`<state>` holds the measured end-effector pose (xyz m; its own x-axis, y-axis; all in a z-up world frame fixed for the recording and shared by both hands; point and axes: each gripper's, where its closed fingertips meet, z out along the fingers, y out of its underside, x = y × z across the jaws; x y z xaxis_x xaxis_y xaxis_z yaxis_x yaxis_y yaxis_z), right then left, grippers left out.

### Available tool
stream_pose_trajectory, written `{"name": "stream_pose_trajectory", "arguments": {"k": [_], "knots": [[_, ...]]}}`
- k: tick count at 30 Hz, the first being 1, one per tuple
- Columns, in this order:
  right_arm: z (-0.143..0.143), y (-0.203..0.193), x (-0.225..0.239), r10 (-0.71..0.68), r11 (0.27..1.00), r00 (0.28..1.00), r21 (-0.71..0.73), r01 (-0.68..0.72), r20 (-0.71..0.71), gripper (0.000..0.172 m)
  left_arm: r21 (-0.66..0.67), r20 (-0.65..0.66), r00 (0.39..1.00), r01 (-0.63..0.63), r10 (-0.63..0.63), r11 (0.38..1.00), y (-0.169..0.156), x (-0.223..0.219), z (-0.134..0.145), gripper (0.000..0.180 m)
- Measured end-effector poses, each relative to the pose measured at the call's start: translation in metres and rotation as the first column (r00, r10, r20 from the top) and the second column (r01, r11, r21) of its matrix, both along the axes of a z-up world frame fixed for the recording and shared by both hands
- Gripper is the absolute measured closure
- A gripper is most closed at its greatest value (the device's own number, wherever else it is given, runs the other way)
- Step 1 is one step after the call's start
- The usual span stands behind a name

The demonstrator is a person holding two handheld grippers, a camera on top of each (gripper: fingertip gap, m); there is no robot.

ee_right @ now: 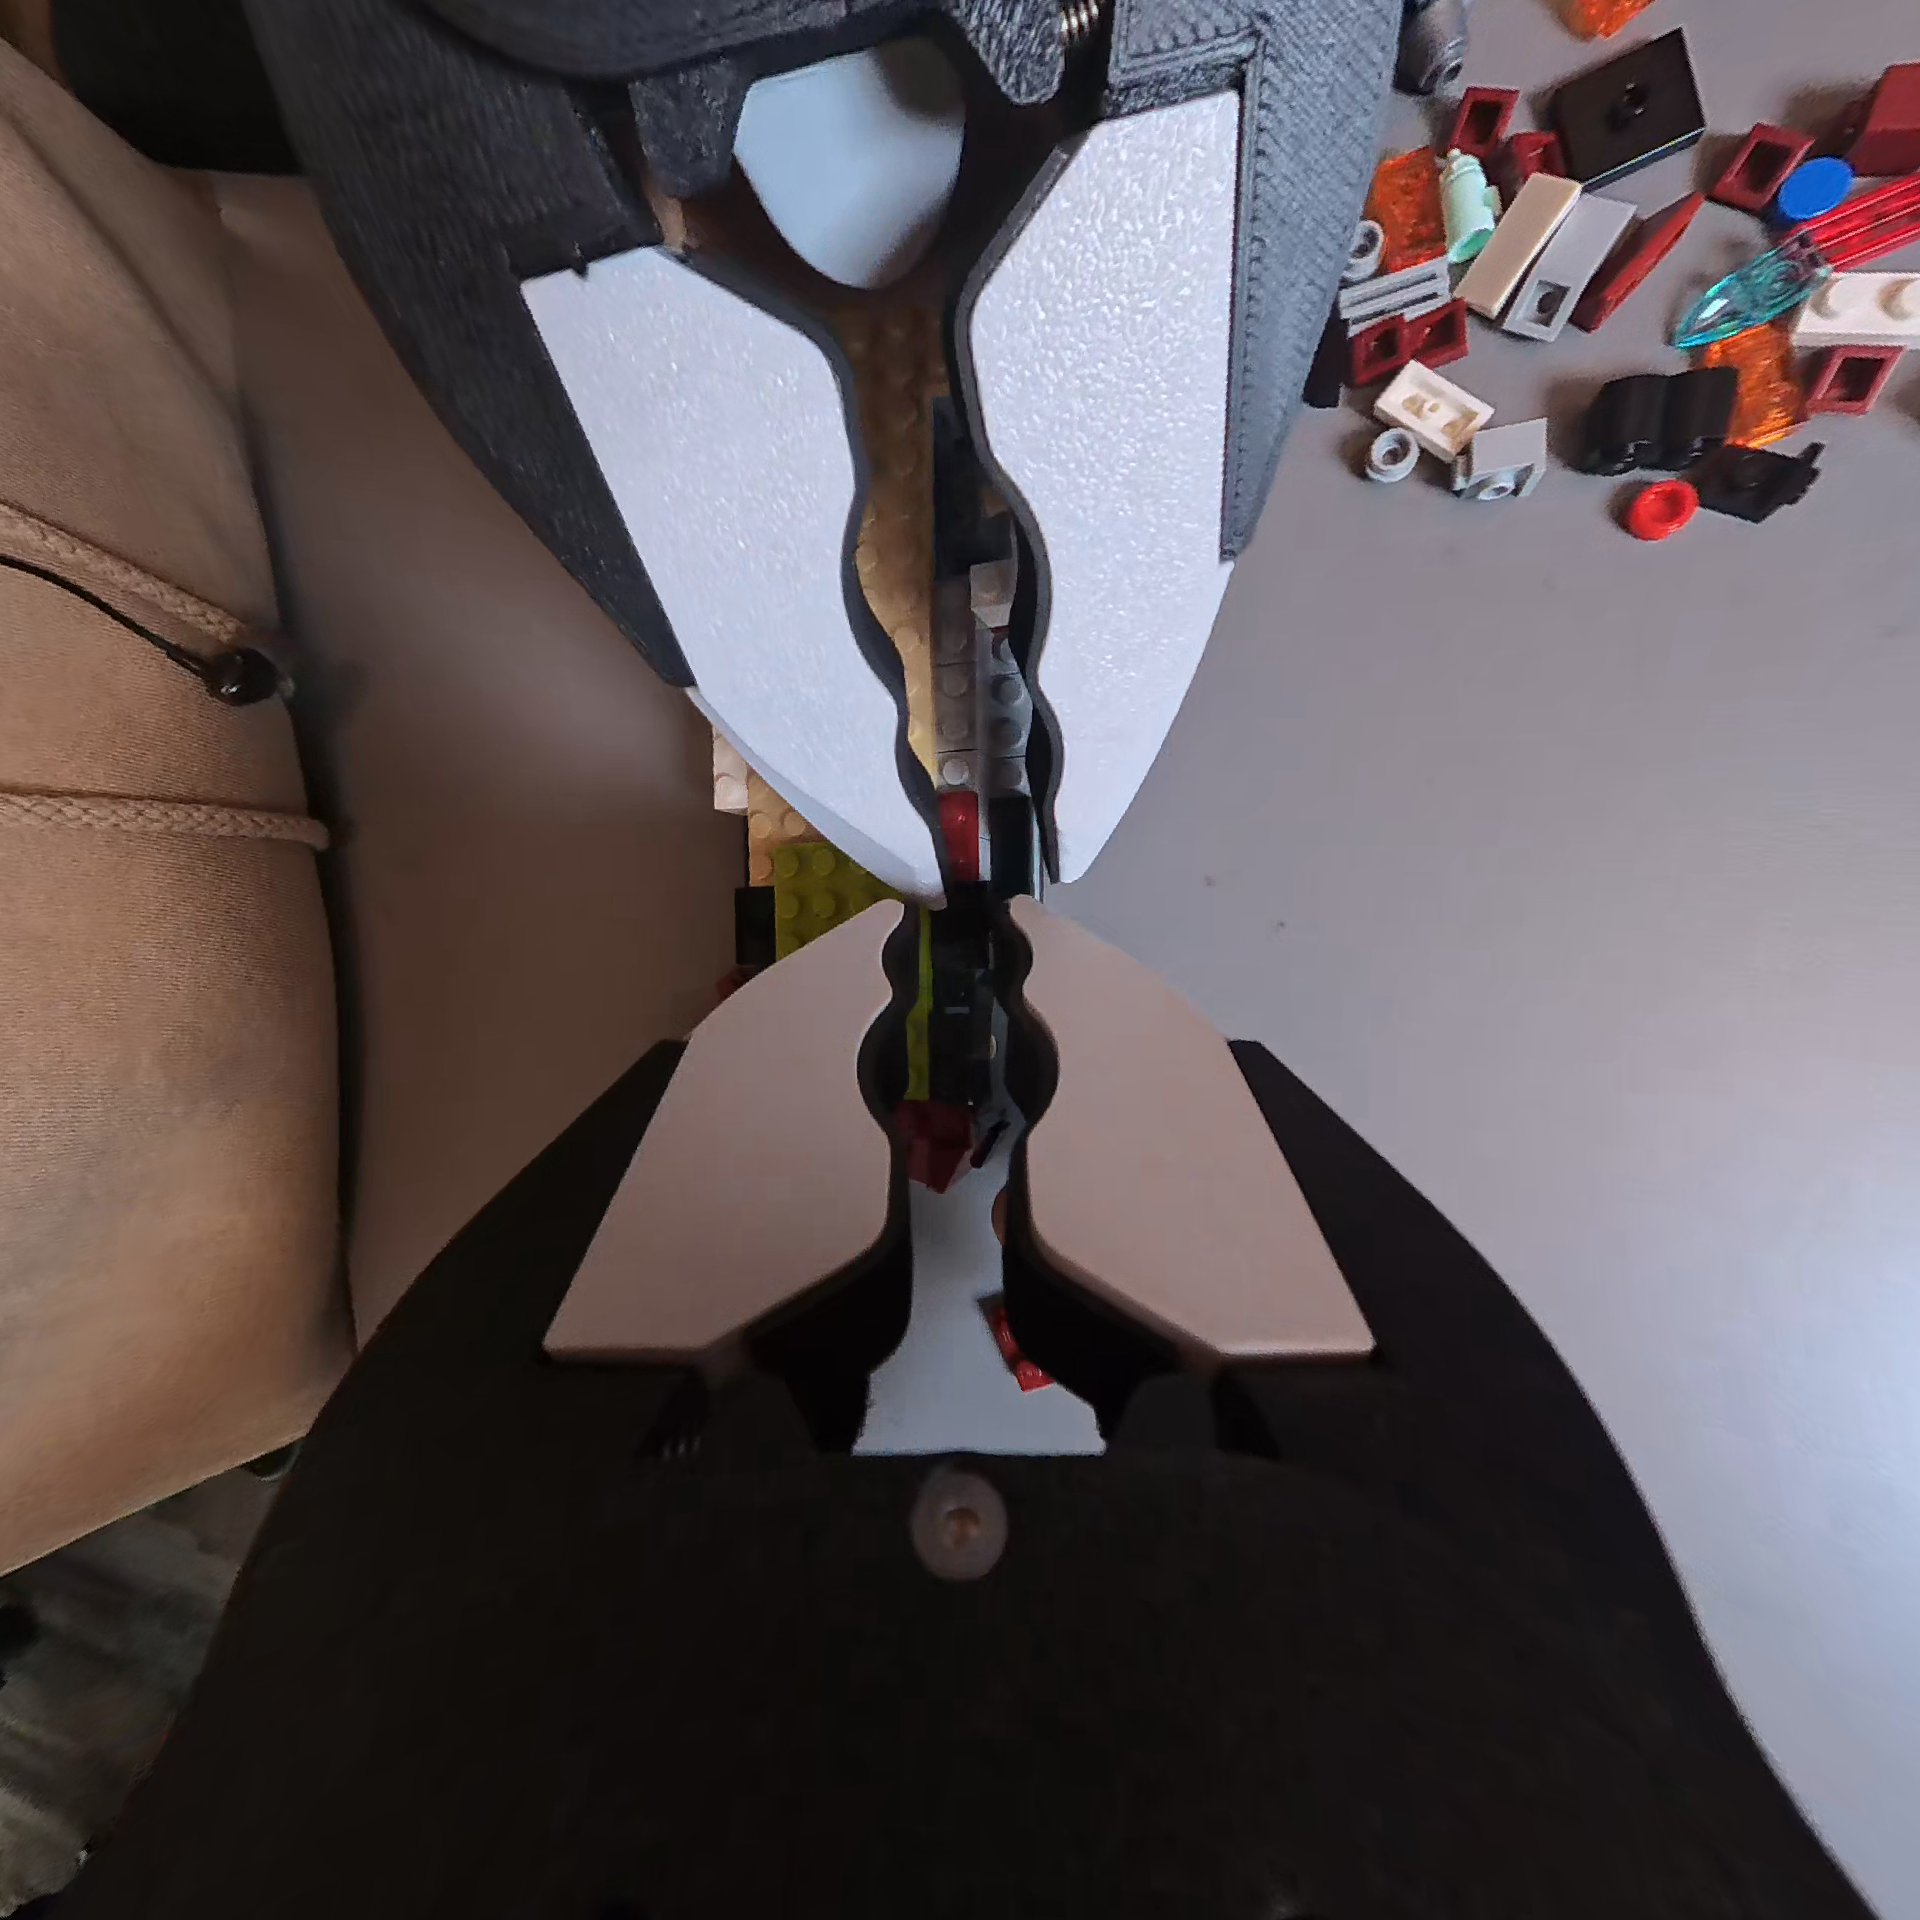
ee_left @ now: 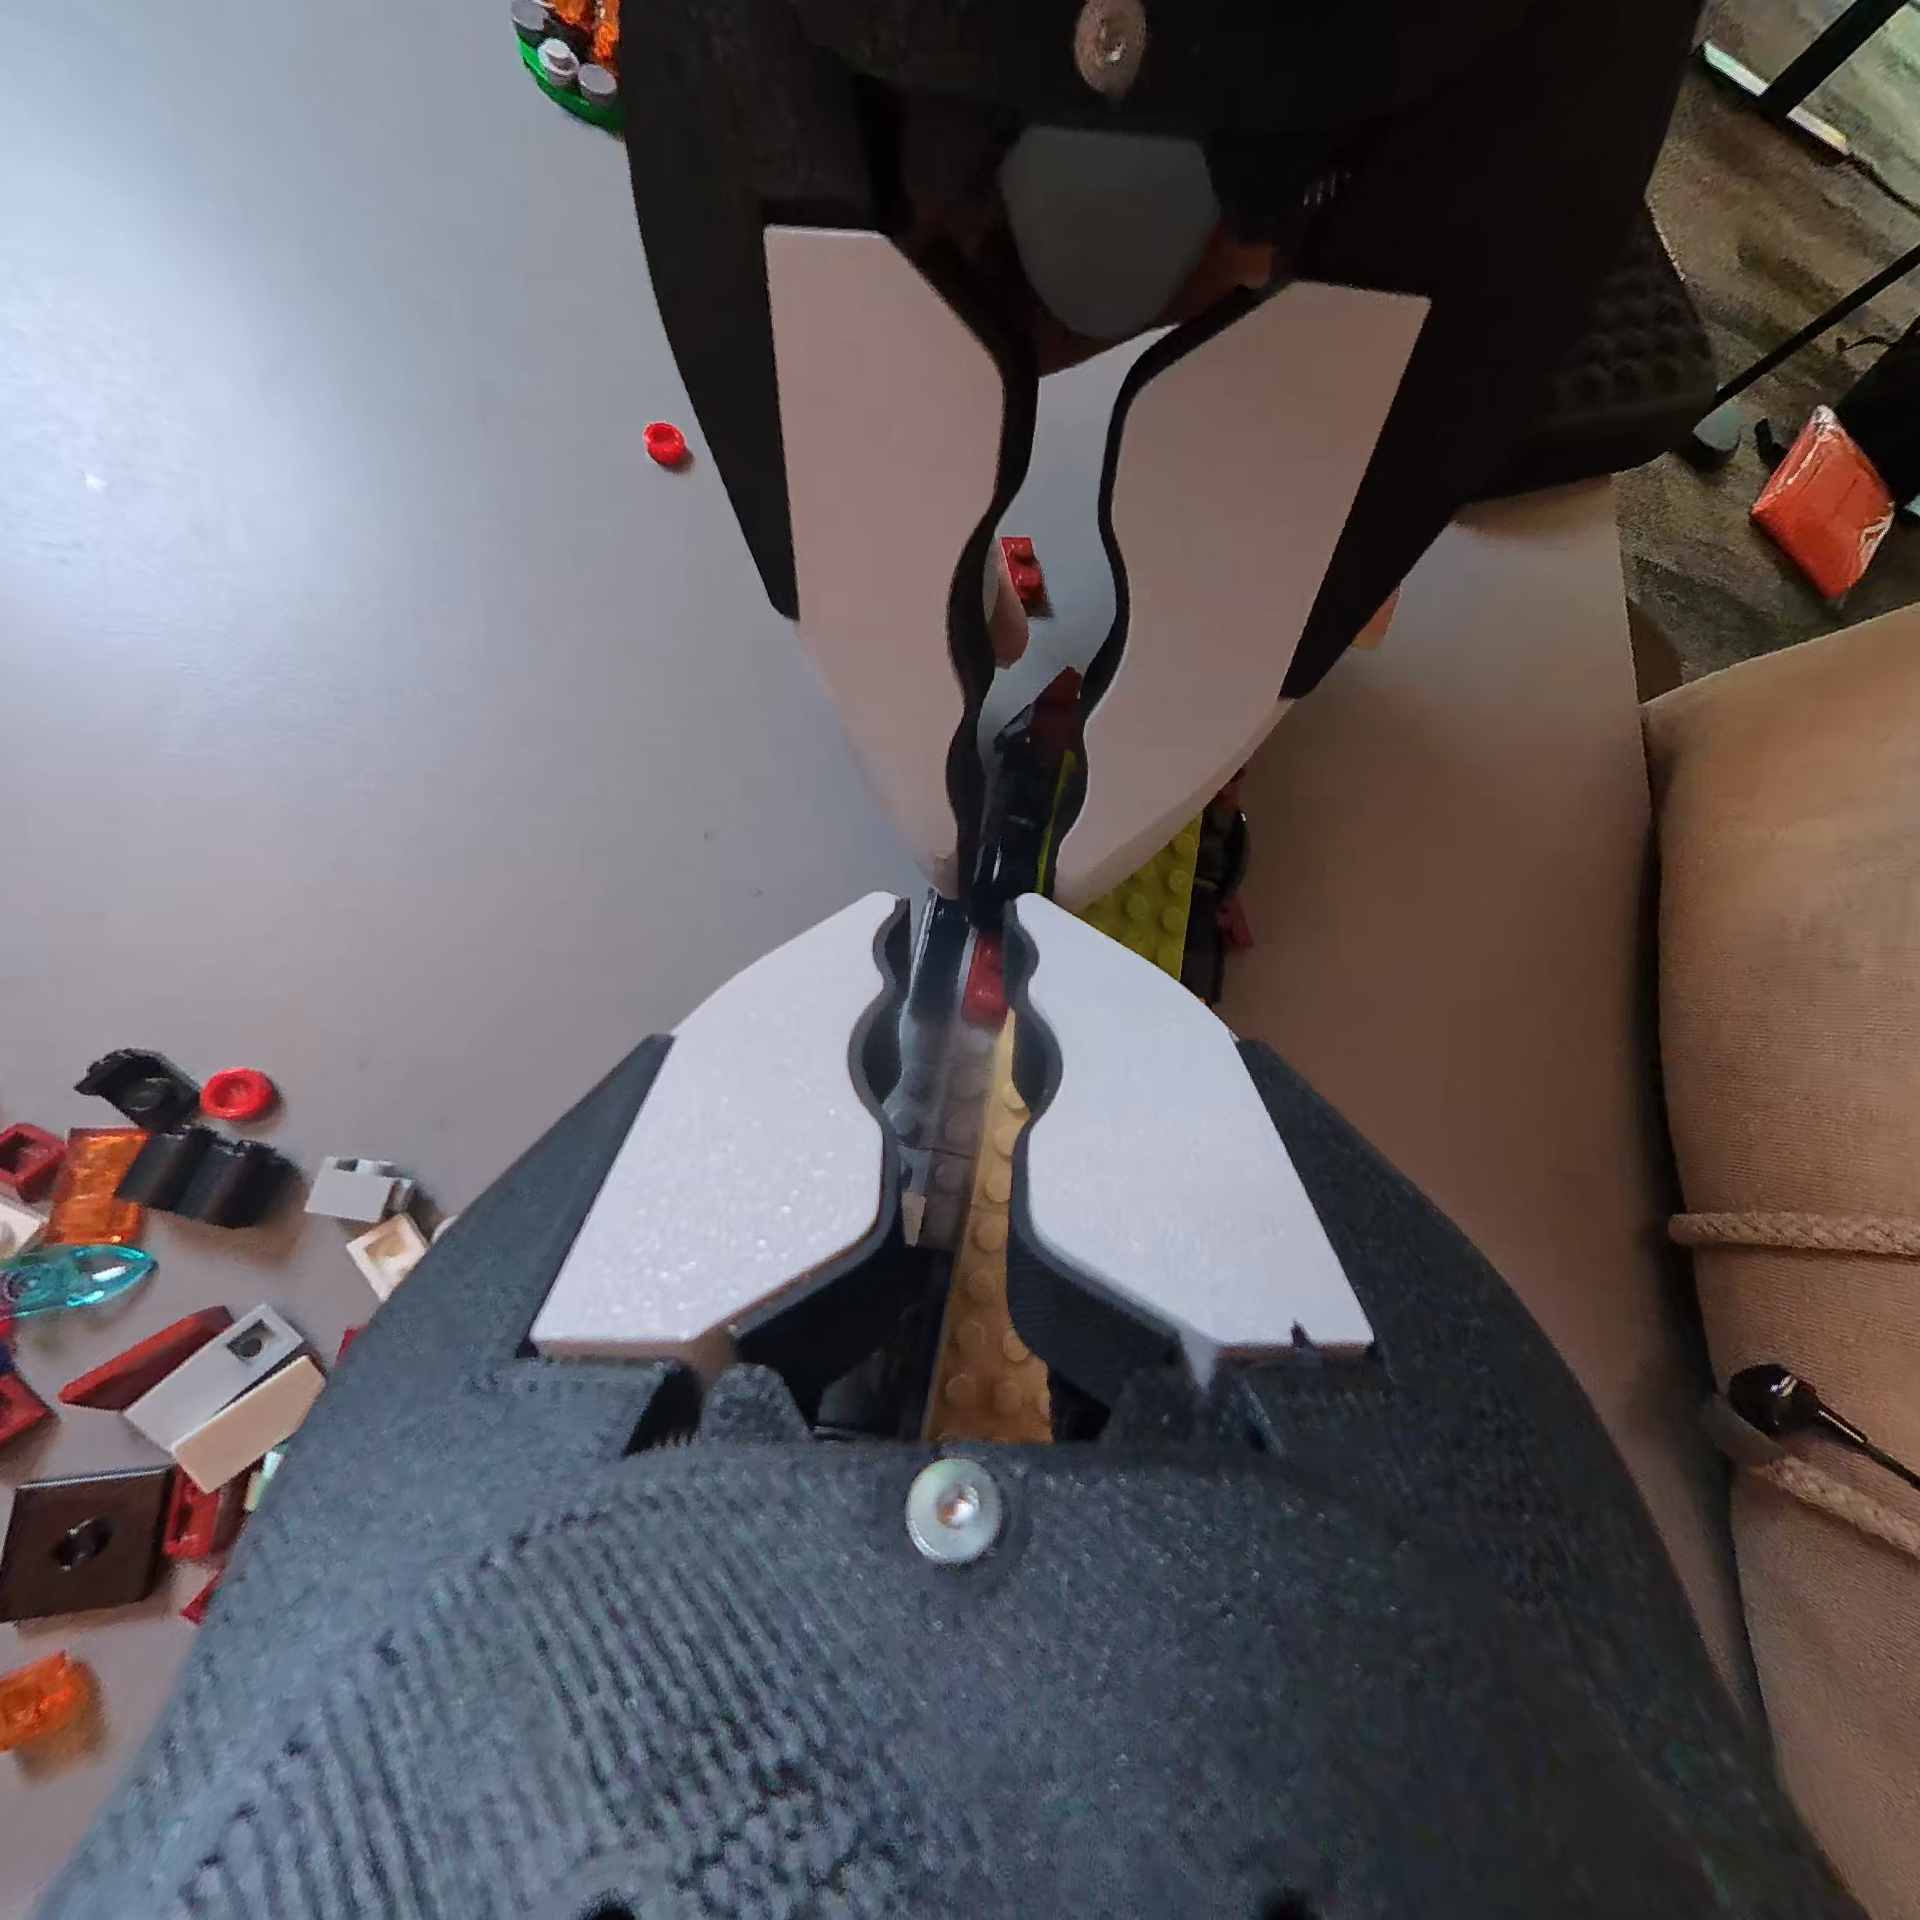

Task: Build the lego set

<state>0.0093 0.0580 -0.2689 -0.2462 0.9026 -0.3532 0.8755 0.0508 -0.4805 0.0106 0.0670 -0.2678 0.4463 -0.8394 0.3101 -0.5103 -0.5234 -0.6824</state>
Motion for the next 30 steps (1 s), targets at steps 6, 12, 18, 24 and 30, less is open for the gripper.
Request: {"name": "stream_pose_trajectory", "arguments": {"k": [6, 12, 18, 24, 30], "knots": [[0.0, -0.001, 0.001, 0.002, 0.999, 1.0, -0.034, -0.001, 0.002, 0.158, -0.002, 0.008, 1.0, 0.0, 0.0, 1.0, -0.001, 0.0, 0.0, 0.162], [0.0, -0.003, 0.001, 0.006, 0.998, 1.0, -0.058, -0.006, 0.004, 0.158, 0.045, 0.0, 1.0, 0.025, -0.025, 0.999, -0.012, -0.012, 0.013, 0.148], [-0.001, -0.003, 0.001, 0.003, 0.997, 1.0, -0.082, -0.002, 0.003, 0.157, 0.113, -0.107, 0.993, 0.063, -0.051, 0.992, -0.033, -0.031, 0.008, 0.124], [-0.001, -0.004, 0.0, 0.002, 0.995, 1.0, -0.1, -0.001, 0.002, 0.156, 0.155, -0.12, 0.992, 0.065, -0.046, 0.986, -0.04, -0.034, 0.006, 0.115], [-0.001, -0.007, 0.001, 0.014, 0.994, 1.0, -0.108, -0.013, 0.009, 0.156, 0.179, -0.158, 0.985, 0.105, -0.076, 0.978, -0.043, -0.032, 0.002, 0.107]]}}
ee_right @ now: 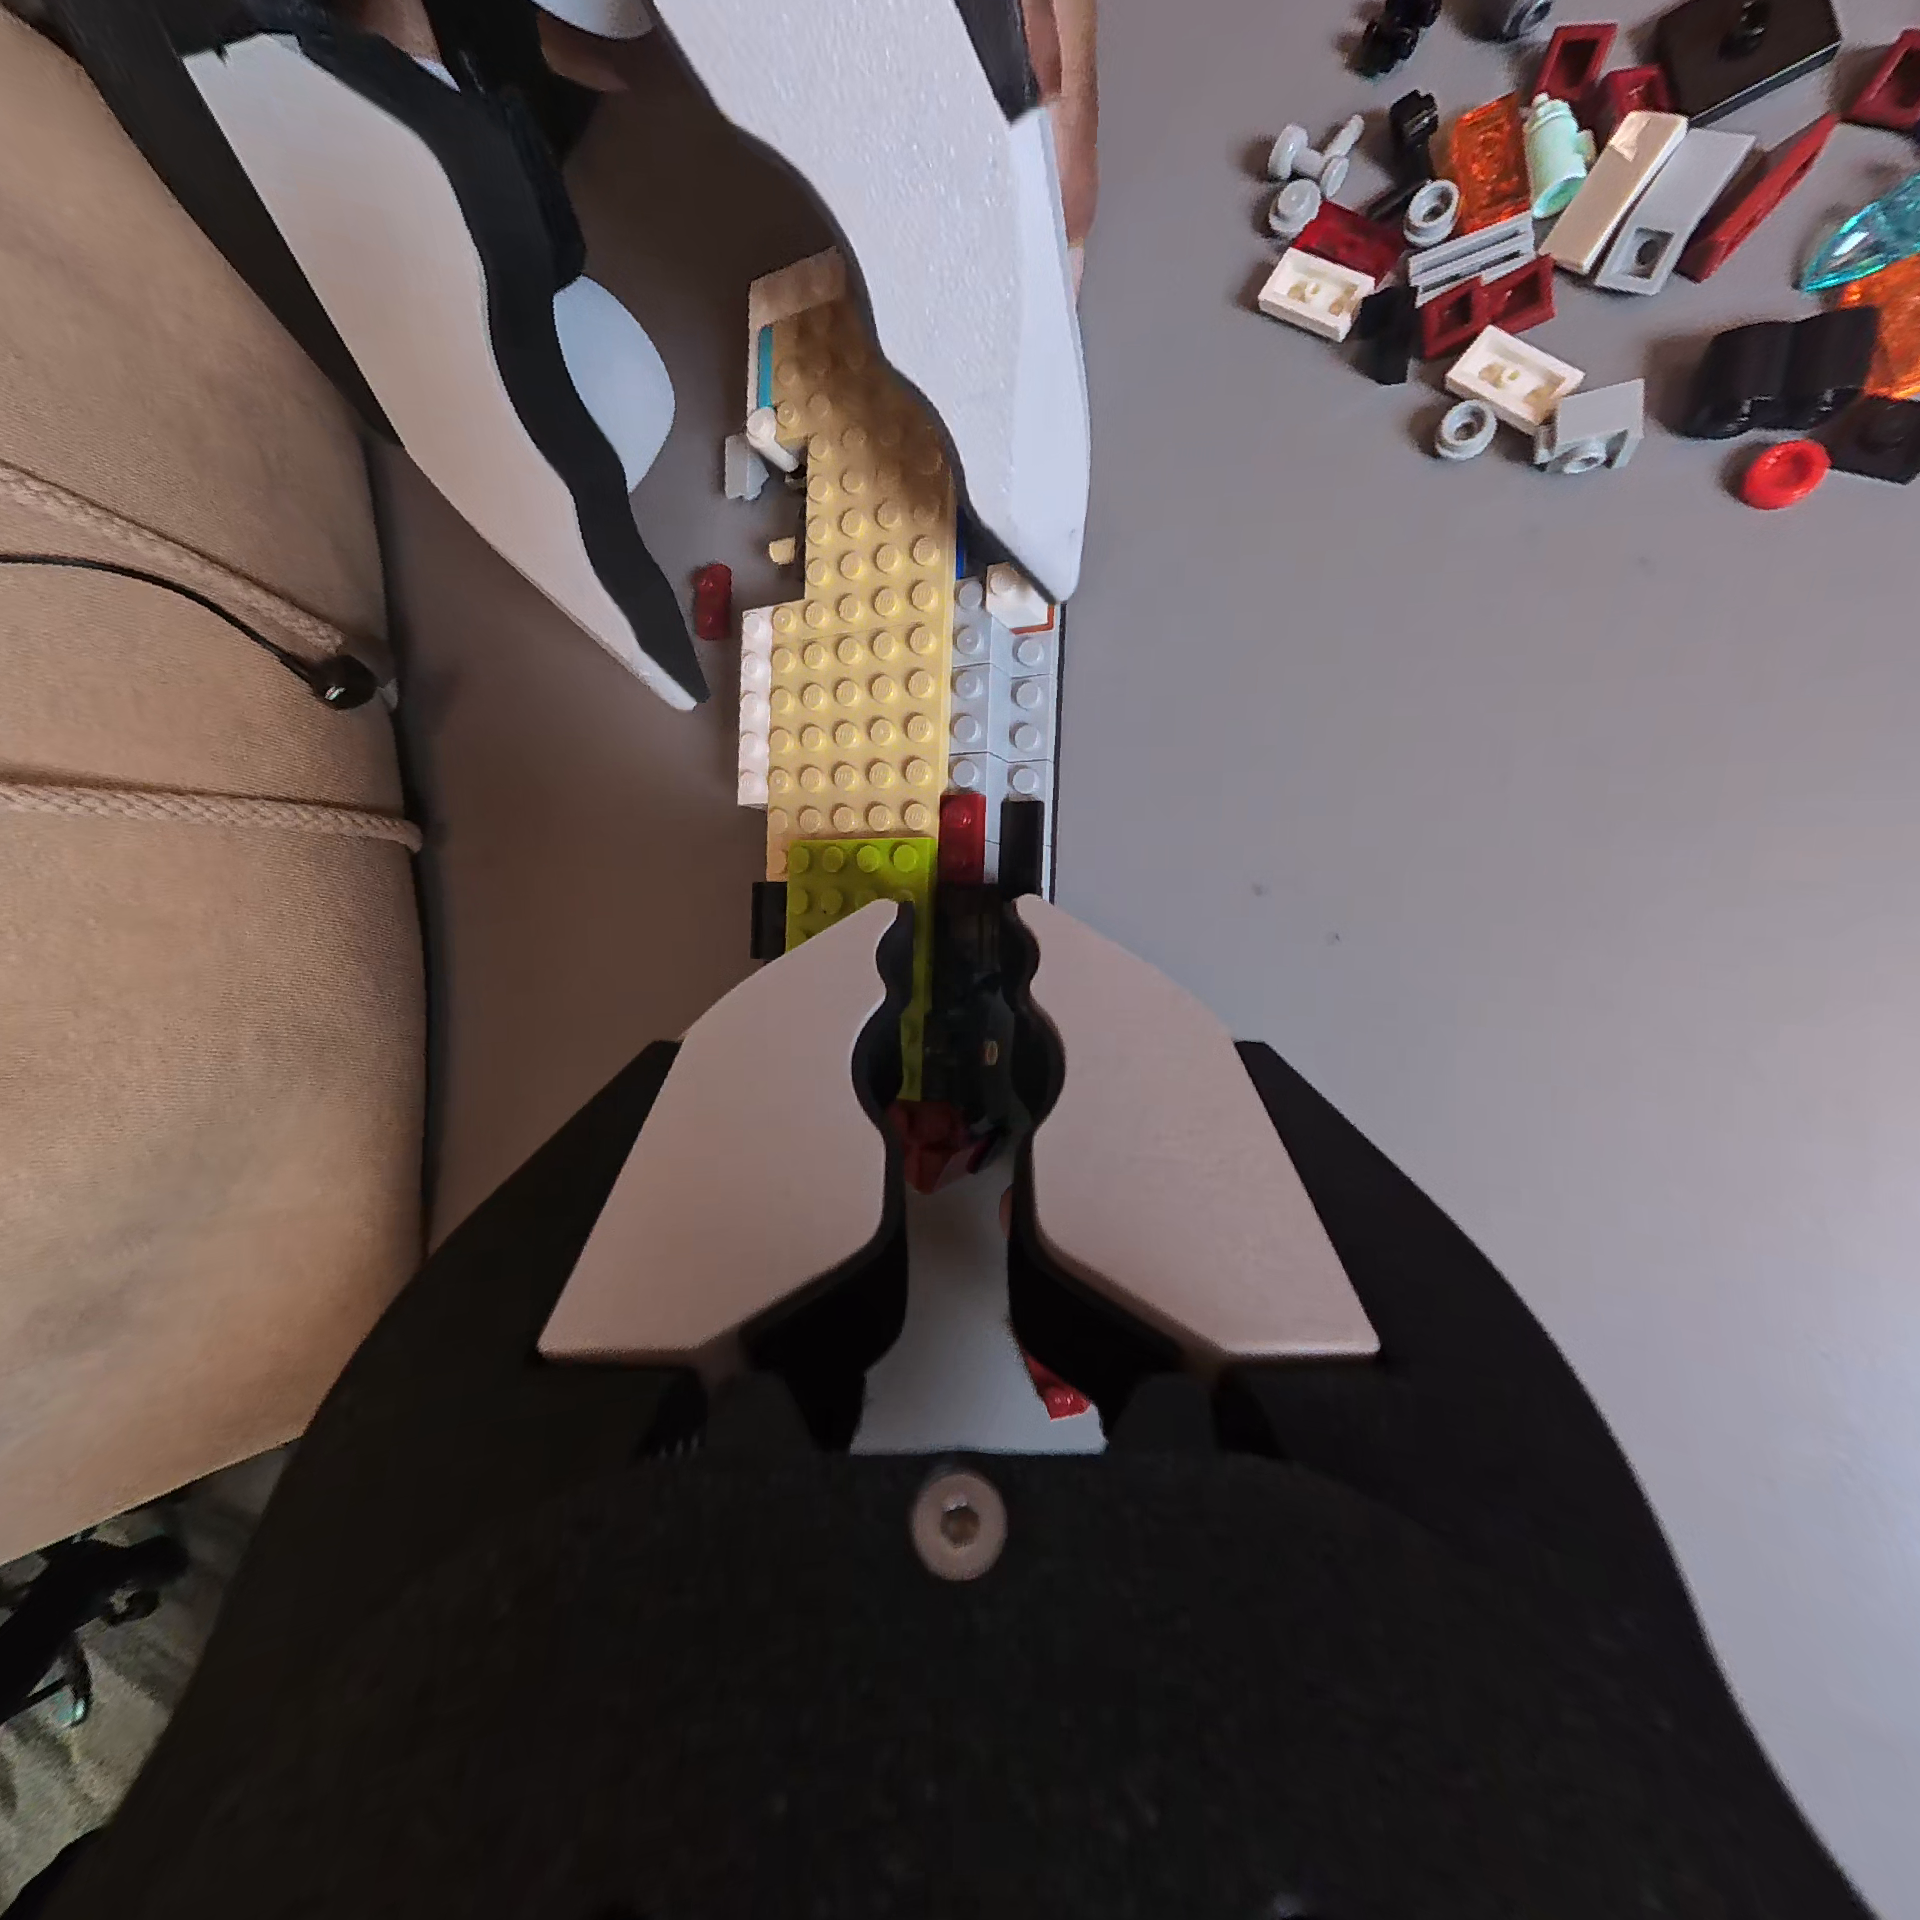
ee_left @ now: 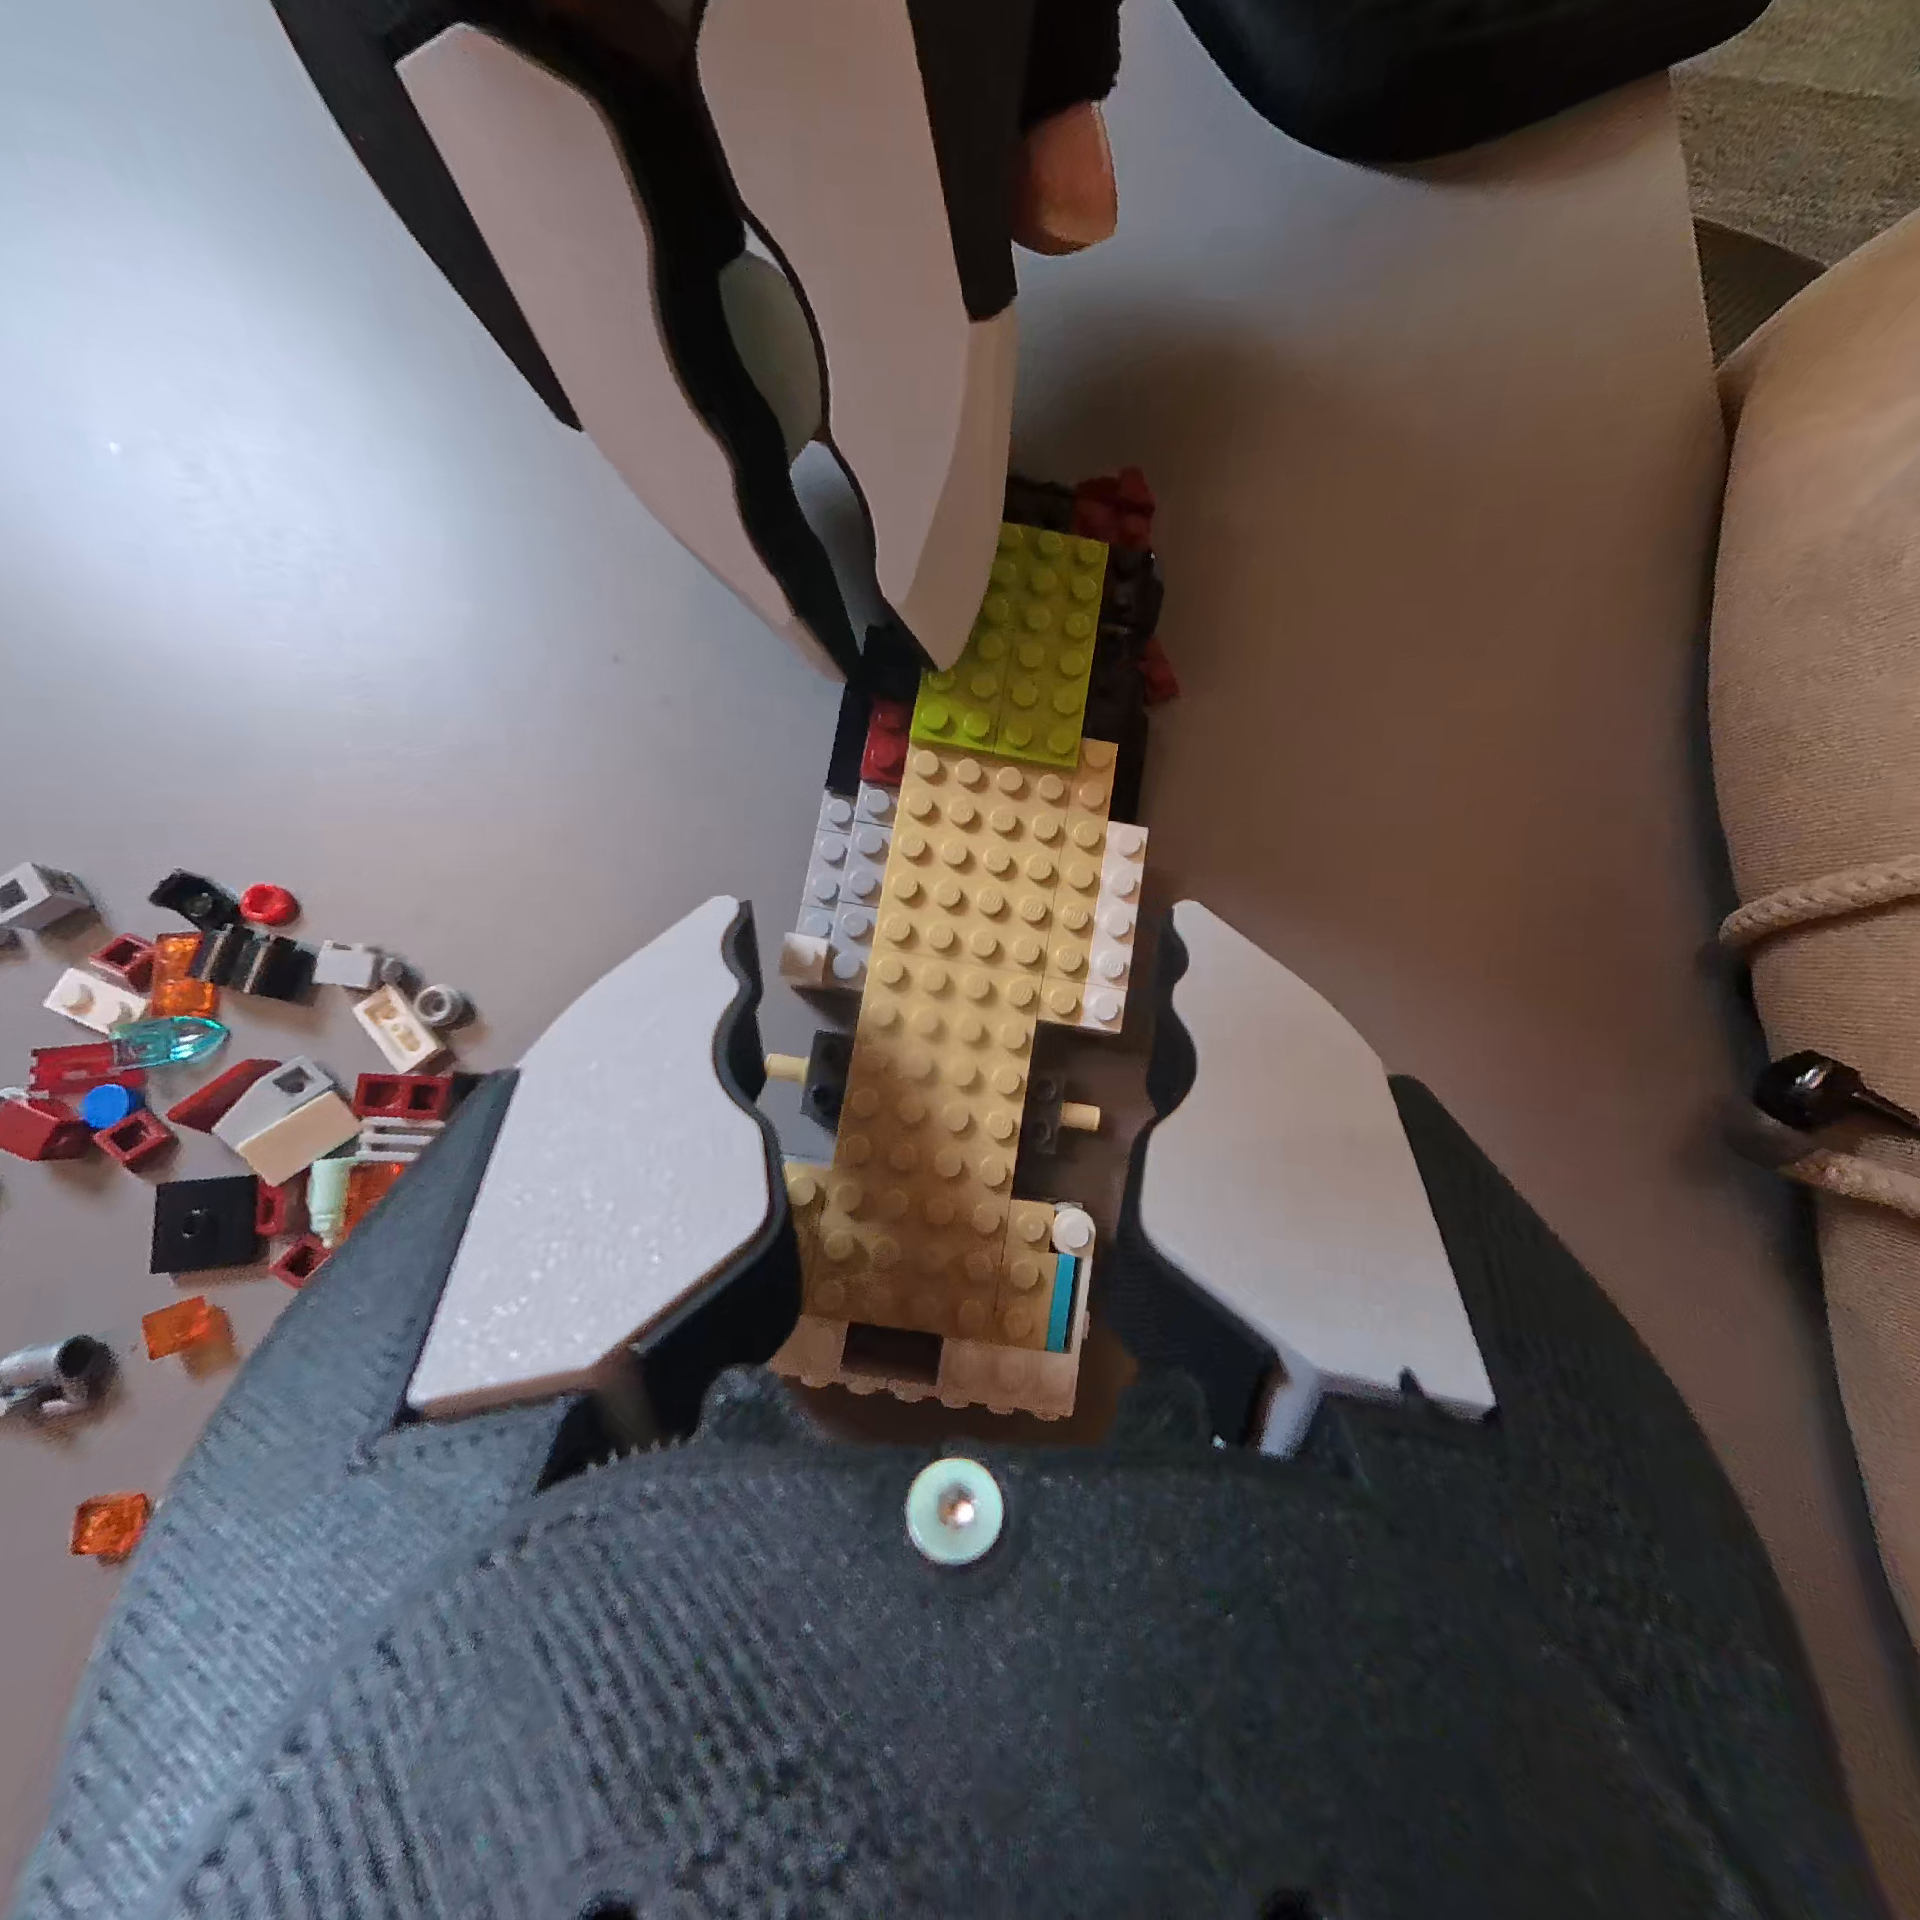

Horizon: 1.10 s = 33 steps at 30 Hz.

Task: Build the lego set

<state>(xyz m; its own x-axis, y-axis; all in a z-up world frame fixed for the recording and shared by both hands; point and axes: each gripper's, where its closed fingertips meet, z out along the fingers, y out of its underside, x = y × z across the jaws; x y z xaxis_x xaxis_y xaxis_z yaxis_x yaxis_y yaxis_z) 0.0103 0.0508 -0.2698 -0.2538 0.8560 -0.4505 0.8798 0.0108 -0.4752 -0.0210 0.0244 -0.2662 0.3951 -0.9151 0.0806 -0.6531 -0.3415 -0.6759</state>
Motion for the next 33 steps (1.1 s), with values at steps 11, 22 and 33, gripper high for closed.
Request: {"name": "stream_pose_trajectory", "arguments": {"k": [11, 22, 33], "knots": [[0.0, -0.001, 0.0, -0.003, 0.998, 1.0, -0.056, 0.004, 0.017, 0.155, 0.037, -0.068, 0.996, 0.068, -0.065, 0.997, -0.003, 0.007, -0.011, 0.105], [0.003, -0.002, 0.001, 0.005, 0.999, 1.0, -0.04, -0.004, 0.015, 0.155, 0.049, -0.094, 0.992, 0.091, -0.086, 0.995, -0.003, 0.007, -0.013, 0.118], [0.003, 0.0, 0.0, -0.013, 0.998, 1.0, -0.053, 0.014, 0.019, 0.158, 0.061, -0.106, 0.989, 0.106, -0.099, 0.992, -0.005, 0.007, -0.013, 0.121]]}}
